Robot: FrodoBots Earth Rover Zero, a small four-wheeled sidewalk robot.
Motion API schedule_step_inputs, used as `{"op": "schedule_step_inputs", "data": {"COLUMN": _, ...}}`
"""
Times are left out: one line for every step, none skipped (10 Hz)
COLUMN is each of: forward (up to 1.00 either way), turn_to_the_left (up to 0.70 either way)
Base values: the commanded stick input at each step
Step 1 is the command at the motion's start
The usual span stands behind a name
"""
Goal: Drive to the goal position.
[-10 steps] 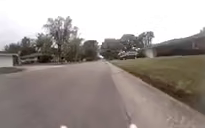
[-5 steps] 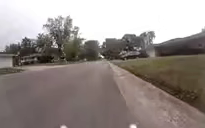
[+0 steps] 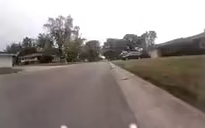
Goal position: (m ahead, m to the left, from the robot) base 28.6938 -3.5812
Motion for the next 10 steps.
{"op": "schedule_step_inputs", "data": {"forward": 1.00, "turn_to_the_left": 0.00}}
{"op": "schedule_step_inputs", "data": {"forward": 1.00, "turn_to_the_left": 0.00}}
{"op": "schedule_step_inputs", "data": {"forward": 1.00, "turn_to_the_left": 0.00}}
{"op": "schedule_step_inputs", "data": {"forward": 1.00, "turn_to_the_left": 0.00}}
{"op": "schedule_step_inputs", "data": {"forward": 1.00, "turn_to_the_left": 0.00}}
{"op": "schedule_step_inputs", "data": {"forward": 1.00, "turn_to_the_left": 0.00}}
{"op": "schedule_step_inputs", "data": {"forward": 1.00, "turn_to_the_left": 0.05}}
{"op": "schedule_step_inputs", "data": {"forward": 1.00, "turn_to_the_left": 0.07}}
{"op": "schedule_step_inputs", "data": {"forward": 1.00, "turn_to_the_left": 0.02}}
{"op": "schedule_step_inputs", "data": {"forward": 1.00, "turn_to_the_left": 0.01}}
